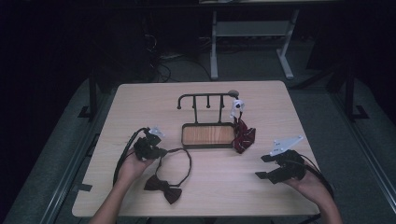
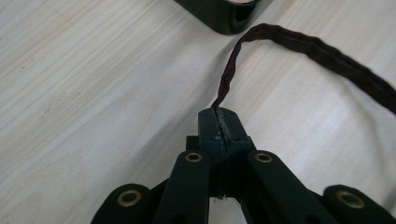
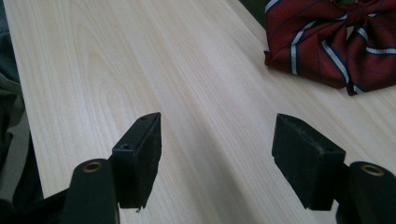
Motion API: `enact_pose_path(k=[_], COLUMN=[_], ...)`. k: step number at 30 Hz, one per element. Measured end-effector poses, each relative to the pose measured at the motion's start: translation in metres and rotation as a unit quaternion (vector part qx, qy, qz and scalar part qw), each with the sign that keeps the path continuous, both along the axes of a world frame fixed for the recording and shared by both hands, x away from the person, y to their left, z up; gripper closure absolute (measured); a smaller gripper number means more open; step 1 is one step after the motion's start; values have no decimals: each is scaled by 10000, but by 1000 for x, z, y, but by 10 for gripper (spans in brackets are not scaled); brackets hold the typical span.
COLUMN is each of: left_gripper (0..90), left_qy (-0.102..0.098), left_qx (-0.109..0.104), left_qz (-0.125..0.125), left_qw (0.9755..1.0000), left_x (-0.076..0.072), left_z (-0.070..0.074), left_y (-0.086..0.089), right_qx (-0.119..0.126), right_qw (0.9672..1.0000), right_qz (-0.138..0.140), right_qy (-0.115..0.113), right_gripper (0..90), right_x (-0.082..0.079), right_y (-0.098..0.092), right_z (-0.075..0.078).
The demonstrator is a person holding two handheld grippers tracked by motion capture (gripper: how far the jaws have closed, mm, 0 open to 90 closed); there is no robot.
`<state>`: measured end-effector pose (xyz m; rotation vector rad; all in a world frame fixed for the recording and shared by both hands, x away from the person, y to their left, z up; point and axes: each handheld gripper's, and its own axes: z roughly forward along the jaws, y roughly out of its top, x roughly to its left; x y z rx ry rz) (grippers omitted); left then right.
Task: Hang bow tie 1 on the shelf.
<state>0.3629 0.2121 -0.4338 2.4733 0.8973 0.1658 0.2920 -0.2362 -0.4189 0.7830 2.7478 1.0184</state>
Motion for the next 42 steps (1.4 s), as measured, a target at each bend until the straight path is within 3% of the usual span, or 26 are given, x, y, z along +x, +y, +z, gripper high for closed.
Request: enact_pose_path(k=[23, 37, 42], left_gripper=[895, 898, 898], left_qy=[27, 8, -5], left_qx=[-83, 53, -23], left_qz=[-471, -769, -806], left_qw=[9989, 9970, 9967], left_x=[-6, -10, -11], left_z=[41, 65, 73], left_y=[3, 3, 3], right_qx=[13, 29, 3], right_qw=[10000, 10000, 9999], right_qz=[49, 69, 80], right_qy=[32, 47, 67], right_gripper=[319, 317, 317], right_x=[0, 0, 0], right_y=[1, 2, 2], right_z=[-1, -2, -2])
